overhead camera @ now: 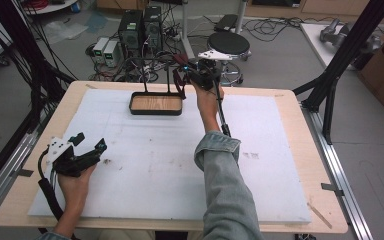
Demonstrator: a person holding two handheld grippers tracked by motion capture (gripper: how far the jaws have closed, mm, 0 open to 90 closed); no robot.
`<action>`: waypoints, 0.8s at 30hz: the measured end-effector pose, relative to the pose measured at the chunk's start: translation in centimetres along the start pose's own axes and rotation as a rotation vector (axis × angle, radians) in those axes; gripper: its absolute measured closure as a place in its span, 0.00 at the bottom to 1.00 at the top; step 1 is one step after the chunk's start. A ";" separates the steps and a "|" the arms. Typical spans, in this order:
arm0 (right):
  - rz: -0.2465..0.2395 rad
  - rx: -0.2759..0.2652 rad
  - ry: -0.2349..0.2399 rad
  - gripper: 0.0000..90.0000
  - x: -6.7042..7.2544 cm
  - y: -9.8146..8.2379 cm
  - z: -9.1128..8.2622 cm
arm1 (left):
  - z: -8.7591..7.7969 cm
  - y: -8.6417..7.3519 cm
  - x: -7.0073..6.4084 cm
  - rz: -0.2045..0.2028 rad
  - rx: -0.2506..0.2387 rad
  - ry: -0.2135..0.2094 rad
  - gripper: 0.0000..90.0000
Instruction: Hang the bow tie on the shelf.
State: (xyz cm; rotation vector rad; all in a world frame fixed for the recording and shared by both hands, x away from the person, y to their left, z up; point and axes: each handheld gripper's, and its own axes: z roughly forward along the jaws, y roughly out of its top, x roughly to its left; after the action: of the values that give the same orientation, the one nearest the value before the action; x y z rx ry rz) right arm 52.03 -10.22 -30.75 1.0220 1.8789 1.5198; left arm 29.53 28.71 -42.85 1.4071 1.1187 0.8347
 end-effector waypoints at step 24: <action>0.094 0.118 -0.015 0.83 -1.6 -2.1 1.1 | -0.1 0.0 0.1 -0.004 0.004 0.003 0.21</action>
State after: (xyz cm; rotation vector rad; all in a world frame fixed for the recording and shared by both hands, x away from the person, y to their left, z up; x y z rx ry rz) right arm 53.35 -11.08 -33.16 1.1873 1.9539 1.4631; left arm 29.47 28.83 -42.88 1.4072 1.1262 0.8323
